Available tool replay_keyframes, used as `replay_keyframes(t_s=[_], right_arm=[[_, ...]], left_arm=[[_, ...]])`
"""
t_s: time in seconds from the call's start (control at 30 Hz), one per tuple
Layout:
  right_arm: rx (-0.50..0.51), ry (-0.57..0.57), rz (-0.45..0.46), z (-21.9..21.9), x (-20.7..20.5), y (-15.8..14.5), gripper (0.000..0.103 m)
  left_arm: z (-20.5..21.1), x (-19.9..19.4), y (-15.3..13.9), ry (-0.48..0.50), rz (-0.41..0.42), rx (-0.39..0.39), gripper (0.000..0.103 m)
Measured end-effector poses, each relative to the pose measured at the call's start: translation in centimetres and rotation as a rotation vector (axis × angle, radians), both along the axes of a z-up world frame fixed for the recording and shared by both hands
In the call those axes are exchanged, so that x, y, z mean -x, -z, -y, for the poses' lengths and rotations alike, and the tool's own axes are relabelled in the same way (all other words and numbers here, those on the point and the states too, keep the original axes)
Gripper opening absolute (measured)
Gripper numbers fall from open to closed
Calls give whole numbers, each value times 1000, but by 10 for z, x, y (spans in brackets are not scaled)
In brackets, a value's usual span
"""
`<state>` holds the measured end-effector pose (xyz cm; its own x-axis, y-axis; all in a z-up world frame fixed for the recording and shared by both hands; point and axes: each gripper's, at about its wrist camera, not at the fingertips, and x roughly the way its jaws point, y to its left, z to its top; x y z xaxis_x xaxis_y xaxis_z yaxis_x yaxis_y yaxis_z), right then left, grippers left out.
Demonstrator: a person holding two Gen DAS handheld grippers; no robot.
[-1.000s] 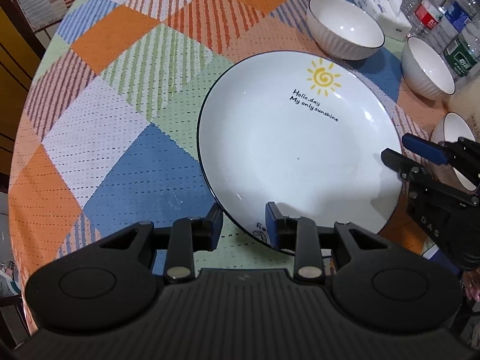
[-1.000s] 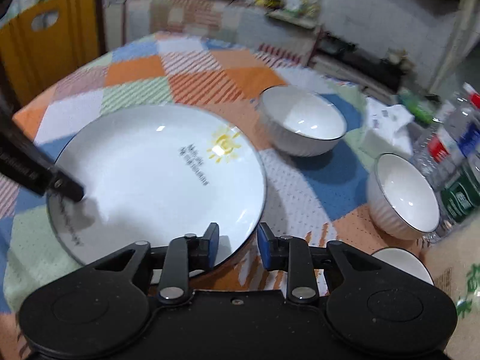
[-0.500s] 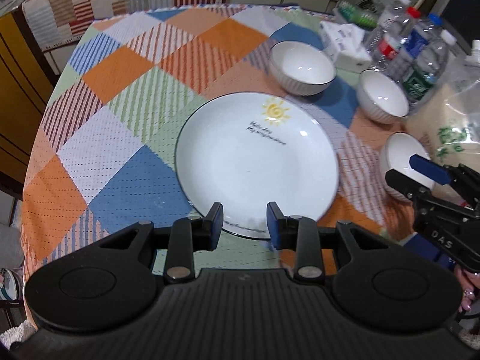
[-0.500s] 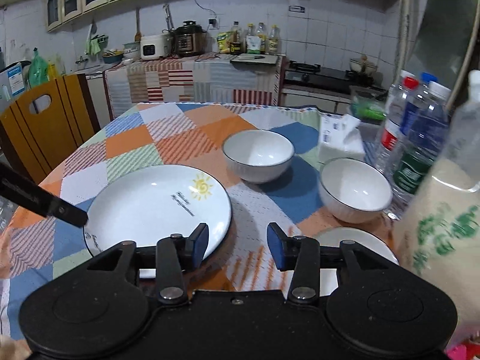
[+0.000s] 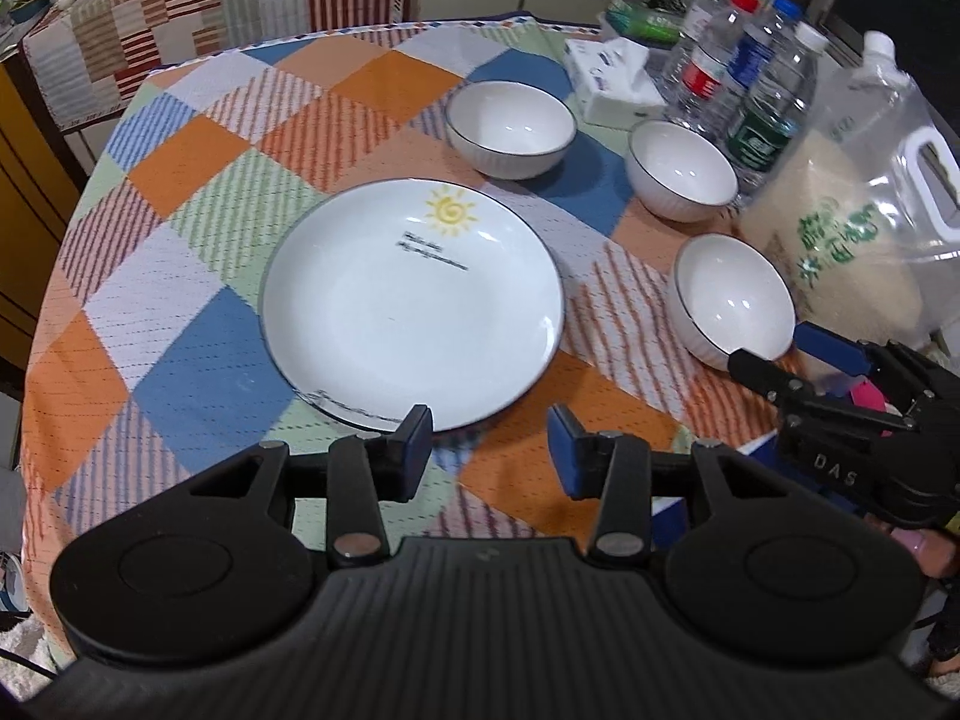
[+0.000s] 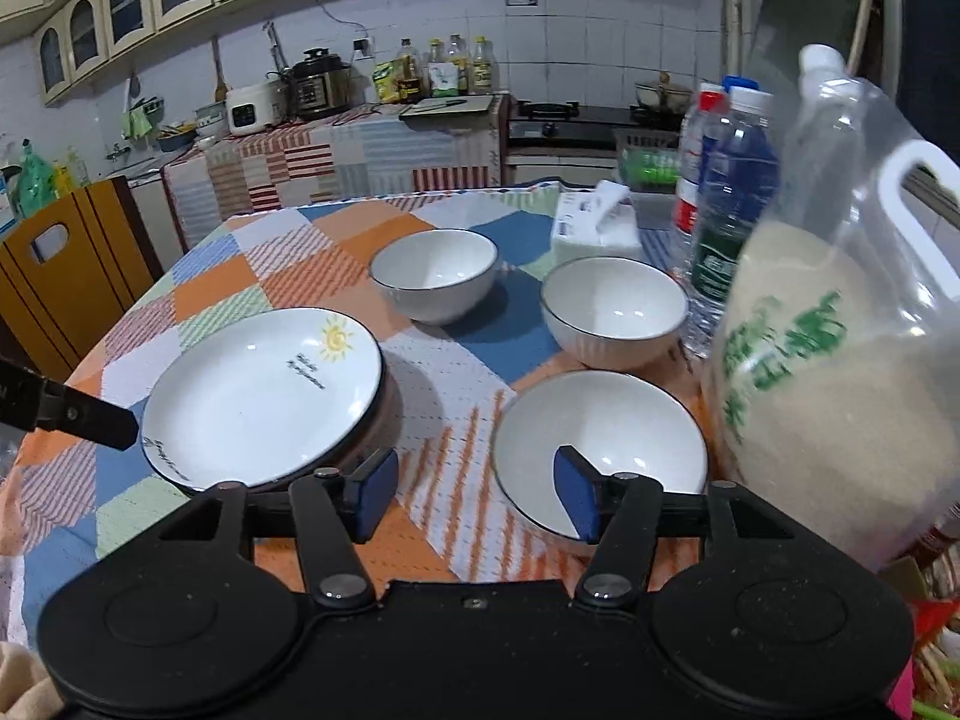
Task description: Organize plates and bowls
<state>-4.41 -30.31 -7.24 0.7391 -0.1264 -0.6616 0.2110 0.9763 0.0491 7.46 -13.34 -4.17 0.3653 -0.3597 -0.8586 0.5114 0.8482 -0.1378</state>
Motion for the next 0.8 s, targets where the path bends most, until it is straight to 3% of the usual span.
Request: replay_keyframes(t_s=[0.23, 0.37, 0.6, 0.8], right_arm=[[31, 5, -46, 11, 12, 15, 87], [-10, 25, -48, 25, 14, 22, 87], [12, 15, -63, 33, 9, 33, 87], [14, -15, -74, 41, 4, 45, 87]], left_arm=[[30, 10, 15, 19, 3, -3, 54], [48, 10, 25, 16, -3, -2, 55], [78, 4, 38, 7, -2, 7, 63], [98, -4, 49, 1, -29, 32, 63]])
